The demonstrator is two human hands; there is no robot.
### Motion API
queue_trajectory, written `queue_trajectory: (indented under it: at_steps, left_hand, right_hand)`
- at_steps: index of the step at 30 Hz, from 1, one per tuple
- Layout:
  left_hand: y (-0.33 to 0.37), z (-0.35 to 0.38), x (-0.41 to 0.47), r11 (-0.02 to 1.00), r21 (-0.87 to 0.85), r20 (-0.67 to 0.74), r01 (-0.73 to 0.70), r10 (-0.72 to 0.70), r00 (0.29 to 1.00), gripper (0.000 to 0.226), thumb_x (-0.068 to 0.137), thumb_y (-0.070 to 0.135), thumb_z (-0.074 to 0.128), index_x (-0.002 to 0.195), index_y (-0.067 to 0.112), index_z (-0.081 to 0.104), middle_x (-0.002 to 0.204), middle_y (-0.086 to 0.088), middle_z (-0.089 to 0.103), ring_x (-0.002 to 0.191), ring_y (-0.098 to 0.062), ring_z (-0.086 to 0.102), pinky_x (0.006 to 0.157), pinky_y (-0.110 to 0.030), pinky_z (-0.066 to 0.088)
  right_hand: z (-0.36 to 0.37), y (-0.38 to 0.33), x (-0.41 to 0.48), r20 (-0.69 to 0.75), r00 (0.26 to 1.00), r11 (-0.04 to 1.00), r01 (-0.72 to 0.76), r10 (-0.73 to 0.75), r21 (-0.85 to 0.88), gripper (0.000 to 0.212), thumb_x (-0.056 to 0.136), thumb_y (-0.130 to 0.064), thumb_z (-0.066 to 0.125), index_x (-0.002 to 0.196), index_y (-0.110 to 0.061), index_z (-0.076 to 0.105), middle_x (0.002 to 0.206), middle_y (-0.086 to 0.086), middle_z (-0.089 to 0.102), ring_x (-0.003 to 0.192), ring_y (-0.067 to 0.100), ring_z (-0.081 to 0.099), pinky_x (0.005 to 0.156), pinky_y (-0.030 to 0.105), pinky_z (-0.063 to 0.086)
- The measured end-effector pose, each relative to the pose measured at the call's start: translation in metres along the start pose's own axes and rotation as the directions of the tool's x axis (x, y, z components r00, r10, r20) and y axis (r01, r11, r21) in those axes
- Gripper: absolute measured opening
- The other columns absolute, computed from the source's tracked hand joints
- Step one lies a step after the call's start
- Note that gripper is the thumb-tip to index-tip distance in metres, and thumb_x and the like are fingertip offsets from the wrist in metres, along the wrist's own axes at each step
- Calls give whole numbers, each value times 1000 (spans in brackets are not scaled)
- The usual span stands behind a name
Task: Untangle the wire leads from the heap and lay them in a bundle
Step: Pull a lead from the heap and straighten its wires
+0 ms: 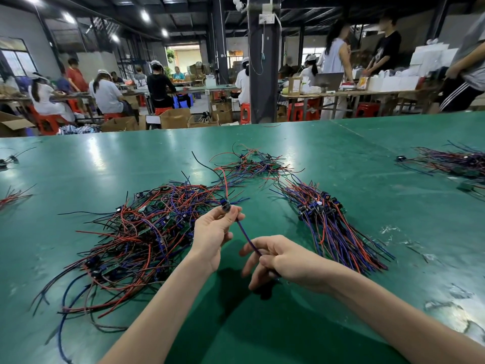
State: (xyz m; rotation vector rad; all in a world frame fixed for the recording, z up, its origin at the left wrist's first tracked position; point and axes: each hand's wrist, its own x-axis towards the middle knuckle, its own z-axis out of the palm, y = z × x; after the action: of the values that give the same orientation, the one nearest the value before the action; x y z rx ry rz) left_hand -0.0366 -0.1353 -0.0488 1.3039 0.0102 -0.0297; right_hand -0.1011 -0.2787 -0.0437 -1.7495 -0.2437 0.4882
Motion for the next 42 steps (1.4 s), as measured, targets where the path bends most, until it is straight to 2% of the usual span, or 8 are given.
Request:
queue_trajectory:
  at_steps: [8, 14, 20, 24, 27, 32, 35, 42]
  left_hand:
    - [4, -8, 7, 999, -53, -28, 1, -3, 1000, 9, 90, 15, 61, 83, 11, 66, 67, 3, 70, 34, -2, 26, 39, -14, 31]
    - [4, -8, 7, 996, -84, -11, 41, -42, 999, 9, 90, 12, 60, 83, 9, 65, 69, 0, 68, 31, -3, 31, 35, -15, 32]
    - [5, -8, 5, 995, -79, 13, 57, -56, 998, 9, 91, 11, 59, 86, 5, 64, 69, 0, 71, 26, -3, 29, 31, -14, 25]
    - [3, -4, 2, 995, -64, 48, 79, -76, 996, 9, 89, 11, 61, 83, 5, 64, 66, 0, 70, 26, -2, 27, 30, -14, 24]
    - [1, 0, 0, 994, -59, 65, 95, -91, 994, 9, 89, 12, 61, 83, 5, 63, 66, 1, 71, 26, -2, 27, 29, -14, 26]
    - [7, -10, 8, 989, -113, -9, 99, -100, 995, 9, 91, 12, 58, 86, 7, 64, 69, 1, 70, 27, -2, 27, 31, -14, 25]
    - [9, -14, 10, 987, -130, -24, 95, -99, 995, 8, 91, 12, 59, 86, 8, 64, 68, 2, 70, 28, -1, 27, 31, -13, 25]
    - [13, -11, 9, 983, -173, 45, 68, -62, 997, 10, 90, 13, 60, 85, 5, 64, 69, -3, 69, 29, -1, 27, 32, -13, 27]
  right_hand:
    - [2, 5, 0, -35, 999, 985, -2, -4, -175, 31, 103, -8, 29, 88, -8, 56, 51, -2, 57, 35, 11, 54, 44, 26, 40]
    - [5, -5, -10, 81, 993, 985, 98, -87, -139, 32, 99, 5, 25, 94, -12, 51, 68, 4, 60, 55, 15, 62, 53, 33, 52]
    - [0, -2, -6, -24, 948, 928, 304, -316, -217, 40, 90, 18, 27, 82, -12, 52, 61, 3, 60, 49, 13, 57, 57, 24, 49]
    - [0, -1, -5, -55, 887, 854, 422, -458, -305, 52, 62, 25, 23, 80, -13, 54, 61, 8, 59, 50, 13, 55, 57, 25, 49]
    - [-3, -1, -6, -63, 864, 826, 453, -499, -335, 52, 60, 24, 25, 81, -12, 57, 62, 11, 60, 49, 14, 53, 55, 23, 47]
    - [2, 0, -5, 47, 969, 967, 246, -243, -67, 28, 99, 4, 30, 92, -13, 51, 61, 2, 62, 35, 7, 42, 46, 21, 42]
    - [5, 1, -1, 120, 992, 980, 21, -46, 195, 23, 100, 0, 29, 97, -8, 50, 53, 3, 59, 28, 4, 33, 37, 18, 40]
    - [-16, 2, 7, 208, 940, 698, -341, 271, 630, 26, 95, 2, 26, 95, 0, 51, 50, 5, 51, 21, 2, 23, 27, 12, 23]
